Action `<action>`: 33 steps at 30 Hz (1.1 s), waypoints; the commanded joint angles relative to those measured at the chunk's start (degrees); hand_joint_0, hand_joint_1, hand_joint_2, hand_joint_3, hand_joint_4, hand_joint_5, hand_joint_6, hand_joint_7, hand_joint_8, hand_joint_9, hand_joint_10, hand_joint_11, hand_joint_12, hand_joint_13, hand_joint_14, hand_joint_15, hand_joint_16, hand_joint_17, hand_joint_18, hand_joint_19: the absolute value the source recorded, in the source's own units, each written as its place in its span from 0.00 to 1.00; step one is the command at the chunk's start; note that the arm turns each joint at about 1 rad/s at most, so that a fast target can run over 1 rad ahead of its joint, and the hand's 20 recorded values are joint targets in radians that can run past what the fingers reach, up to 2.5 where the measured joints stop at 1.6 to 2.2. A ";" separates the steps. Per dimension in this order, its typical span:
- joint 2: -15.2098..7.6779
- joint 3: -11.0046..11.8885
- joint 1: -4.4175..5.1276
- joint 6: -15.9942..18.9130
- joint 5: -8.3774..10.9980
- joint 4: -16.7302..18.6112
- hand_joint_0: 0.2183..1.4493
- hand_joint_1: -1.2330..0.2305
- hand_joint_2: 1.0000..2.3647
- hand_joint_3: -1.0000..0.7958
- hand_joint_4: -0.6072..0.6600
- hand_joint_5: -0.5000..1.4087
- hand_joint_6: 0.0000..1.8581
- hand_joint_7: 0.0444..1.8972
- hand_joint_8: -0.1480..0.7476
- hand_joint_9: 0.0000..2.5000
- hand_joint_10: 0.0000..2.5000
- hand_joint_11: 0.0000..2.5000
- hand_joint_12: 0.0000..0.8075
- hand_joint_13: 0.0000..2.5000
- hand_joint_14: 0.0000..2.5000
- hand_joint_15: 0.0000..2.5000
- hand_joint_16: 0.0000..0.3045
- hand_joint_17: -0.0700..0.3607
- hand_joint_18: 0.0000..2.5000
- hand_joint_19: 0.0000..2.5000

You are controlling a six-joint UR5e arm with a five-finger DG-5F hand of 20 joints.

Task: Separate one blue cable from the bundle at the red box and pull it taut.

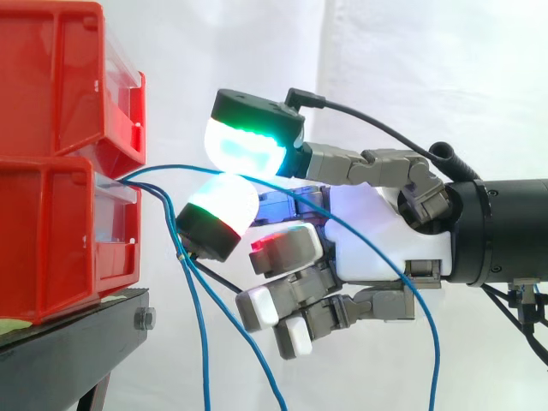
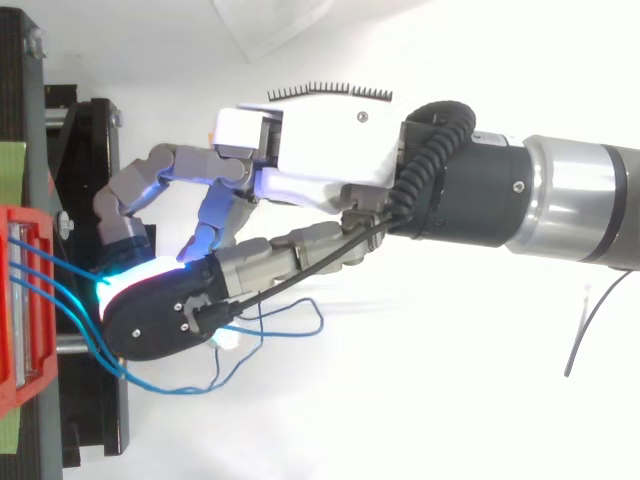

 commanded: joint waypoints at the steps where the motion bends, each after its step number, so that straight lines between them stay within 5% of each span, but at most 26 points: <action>1: -0.02 0.00 -0.04 3.09 0.10 0.04 0.38 0.34 0.01 0.42 0.38 0.16 0.50 0.62 0.60 0.49 0.01 0.29 0.44 0.42 0.01 0.23 0.15 0.40 0.38 0.29; 10: -0.02 -0.17 -0.13 5.03 -0.07 0.04 0.36 0.36 0.01 0.40 0.45 0.15 0.50 0.60 0.72 0.51 0.01 0.15 0.44 0.41 0.01 0.22 0.16 0.42 0.39 0.28; 19: -0.02 -1.23 -0.13 8.63 -0.16 0.04 0.36 0.39 0.01 0.37 0.53 0.15 0.50 0.60 0.67 0.61 0.01 0.31 0.46 0.41 0.01 0.22 0.15 0.41 0.36 0.26; 33: -0.02 -1.67 -0.21 11.27 0.19 0.04 0.36 0.40 0.01 0.36 0.55 0.15 0.50 0.59 0.67 0.66 0.01 0.39 0.46 0.40 0.01 0.22 0.15 0.40 0.34 0.26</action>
